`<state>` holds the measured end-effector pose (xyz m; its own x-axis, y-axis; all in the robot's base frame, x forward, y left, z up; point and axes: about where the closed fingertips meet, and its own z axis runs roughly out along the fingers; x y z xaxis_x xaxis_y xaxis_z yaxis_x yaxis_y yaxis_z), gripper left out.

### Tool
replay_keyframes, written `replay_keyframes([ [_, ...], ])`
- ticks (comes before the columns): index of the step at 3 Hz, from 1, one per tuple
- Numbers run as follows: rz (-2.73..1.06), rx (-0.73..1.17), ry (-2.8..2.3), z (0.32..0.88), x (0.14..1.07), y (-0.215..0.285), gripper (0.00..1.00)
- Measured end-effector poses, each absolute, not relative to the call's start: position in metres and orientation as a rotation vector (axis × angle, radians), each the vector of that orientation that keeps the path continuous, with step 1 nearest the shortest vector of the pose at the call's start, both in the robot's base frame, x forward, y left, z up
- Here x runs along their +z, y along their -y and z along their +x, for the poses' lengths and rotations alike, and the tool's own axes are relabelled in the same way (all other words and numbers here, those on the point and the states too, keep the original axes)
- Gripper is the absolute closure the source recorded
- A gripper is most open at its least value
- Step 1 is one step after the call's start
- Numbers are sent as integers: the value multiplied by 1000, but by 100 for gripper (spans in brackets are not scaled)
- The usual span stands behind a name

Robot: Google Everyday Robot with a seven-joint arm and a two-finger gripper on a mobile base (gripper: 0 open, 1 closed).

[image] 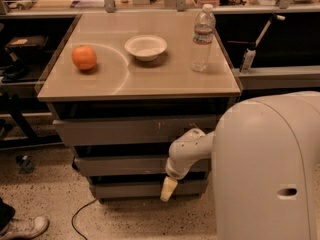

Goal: Close middle drawer

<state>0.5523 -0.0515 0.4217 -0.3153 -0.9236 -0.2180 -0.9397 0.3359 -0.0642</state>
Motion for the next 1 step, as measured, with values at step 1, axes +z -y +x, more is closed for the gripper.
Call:
replay_keyframes([
  [1,-1692,109,-2383,552,422,51,0],
])
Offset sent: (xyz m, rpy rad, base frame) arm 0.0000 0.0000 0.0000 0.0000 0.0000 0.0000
